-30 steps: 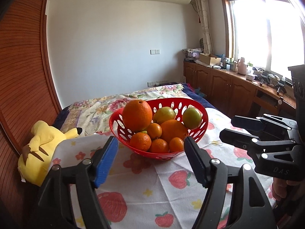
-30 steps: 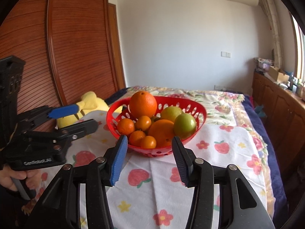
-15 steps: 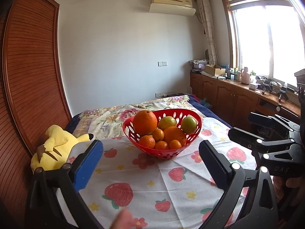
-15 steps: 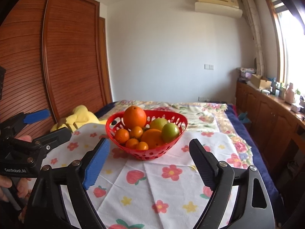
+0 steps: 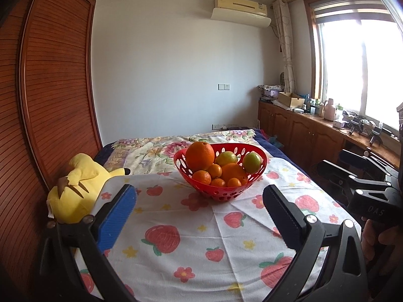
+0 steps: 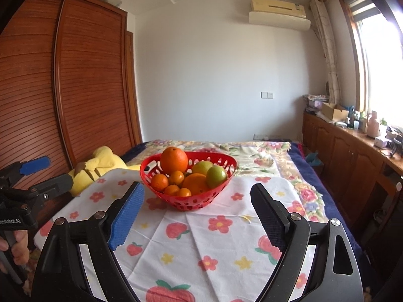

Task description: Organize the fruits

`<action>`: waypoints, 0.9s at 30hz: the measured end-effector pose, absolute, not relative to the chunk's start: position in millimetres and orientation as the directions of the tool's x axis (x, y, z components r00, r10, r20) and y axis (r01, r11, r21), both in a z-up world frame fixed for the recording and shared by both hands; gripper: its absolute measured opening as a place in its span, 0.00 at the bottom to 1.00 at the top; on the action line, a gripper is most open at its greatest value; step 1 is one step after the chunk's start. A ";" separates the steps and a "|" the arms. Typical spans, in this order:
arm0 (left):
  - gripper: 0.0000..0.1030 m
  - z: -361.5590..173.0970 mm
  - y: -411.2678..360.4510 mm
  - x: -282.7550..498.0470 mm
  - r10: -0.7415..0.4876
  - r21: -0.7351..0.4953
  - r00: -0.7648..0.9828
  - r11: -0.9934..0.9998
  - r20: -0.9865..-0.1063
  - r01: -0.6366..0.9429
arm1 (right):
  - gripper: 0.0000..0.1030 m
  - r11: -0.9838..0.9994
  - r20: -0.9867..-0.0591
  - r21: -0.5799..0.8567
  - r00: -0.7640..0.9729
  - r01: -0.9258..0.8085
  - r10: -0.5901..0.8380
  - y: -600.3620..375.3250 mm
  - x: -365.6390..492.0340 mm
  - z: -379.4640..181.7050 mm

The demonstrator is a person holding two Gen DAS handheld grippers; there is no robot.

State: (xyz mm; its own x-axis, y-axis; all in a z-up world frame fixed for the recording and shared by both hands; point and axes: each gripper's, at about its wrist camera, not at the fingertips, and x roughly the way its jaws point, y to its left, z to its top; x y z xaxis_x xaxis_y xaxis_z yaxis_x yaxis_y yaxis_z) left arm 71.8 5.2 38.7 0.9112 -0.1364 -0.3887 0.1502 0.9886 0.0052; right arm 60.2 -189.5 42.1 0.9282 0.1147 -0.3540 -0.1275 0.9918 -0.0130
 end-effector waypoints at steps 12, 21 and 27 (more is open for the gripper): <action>0.98 36.6 9.7 67.5 -0.120 0.012 0.911 0.991 -0.395 0.135 | 0.86 0.993 -0.352 -0.026 0.931 -0.111 0.095 -191.4 55.3 40.1; 0.98 35.1 8.2 65.7 -0.116 0.017 0.909 0.991 -0.400 0.134 | 0.86 0.994 -0.352 -0.026 0.931 -0.109 0.093 -191.8 54.9 39.3; 0.98 35.6 7.0 63.6 -0.119 0.018 0.910 0.990 -0.398 0.137 | 0.86 0.994 -0.352 -0.022 0.932 -0.103 0.088 -197.3 53.8 38.1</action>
